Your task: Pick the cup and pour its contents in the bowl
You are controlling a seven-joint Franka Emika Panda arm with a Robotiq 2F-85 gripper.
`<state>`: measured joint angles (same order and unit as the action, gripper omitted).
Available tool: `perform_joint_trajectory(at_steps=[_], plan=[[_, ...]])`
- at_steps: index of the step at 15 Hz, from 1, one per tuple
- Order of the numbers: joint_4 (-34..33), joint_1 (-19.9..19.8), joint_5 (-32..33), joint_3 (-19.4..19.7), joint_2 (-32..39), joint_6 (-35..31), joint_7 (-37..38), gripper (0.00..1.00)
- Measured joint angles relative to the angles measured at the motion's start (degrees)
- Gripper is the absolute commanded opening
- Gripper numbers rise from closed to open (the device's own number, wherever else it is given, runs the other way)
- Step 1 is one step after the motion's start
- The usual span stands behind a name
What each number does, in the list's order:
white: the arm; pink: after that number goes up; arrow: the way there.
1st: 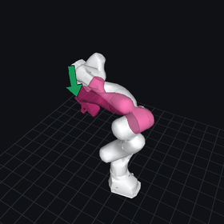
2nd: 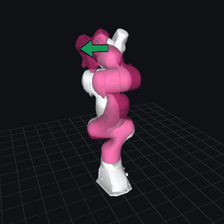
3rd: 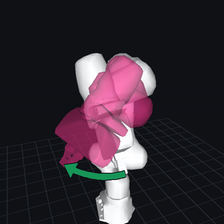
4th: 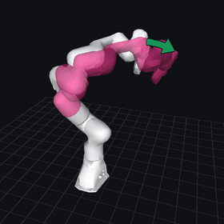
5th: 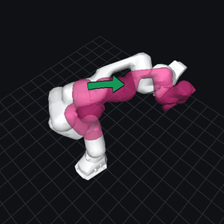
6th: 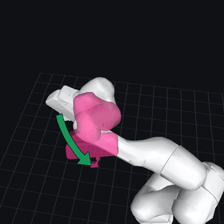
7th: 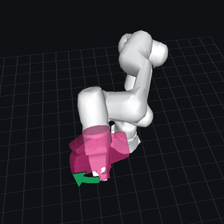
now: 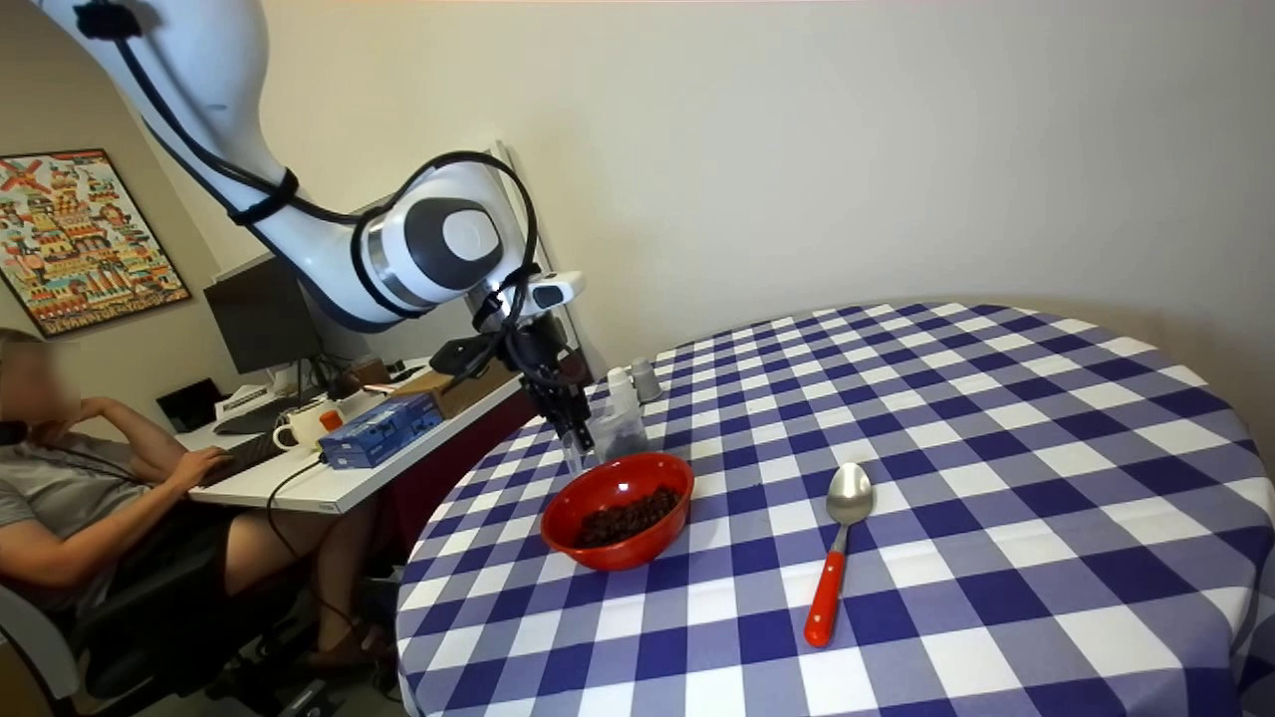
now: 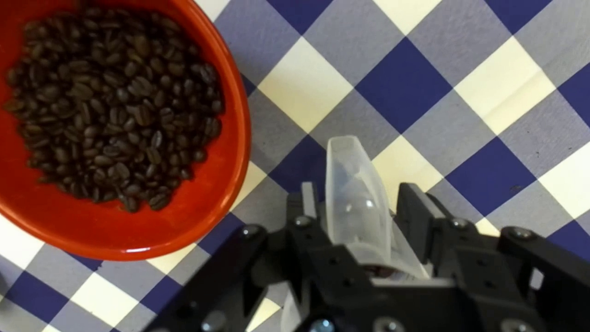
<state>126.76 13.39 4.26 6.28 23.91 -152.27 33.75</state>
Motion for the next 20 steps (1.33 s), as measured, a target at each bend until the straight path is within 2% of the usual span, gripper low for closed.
perform_joint_trajectory(at_steps=[3, 6, 10, 15, 17, 20], plan=[[0.00, 0.05, -0.33, -0.08, 0.07, 0.15, 0.07, 1.00], [-0.56, -1.47, -4.39, -1.67, -0.46, 4.11, -0.78, 1.00], [-3.90, -7.30, -13.44, -5.05, -3.32, 21.00, -8.76, 1.00], [-10.50, -13.61, -14.23, -3.76, -6.34, 41.23, -14.83, 1.00], [-12.57, -15.19, -14.02, -2.91, -7.32, 44.82, -16.59, 1.00], [-13.25, -16.45, -12.99, -2.05, -9.20, 45.72, -19.51, 1.00]])
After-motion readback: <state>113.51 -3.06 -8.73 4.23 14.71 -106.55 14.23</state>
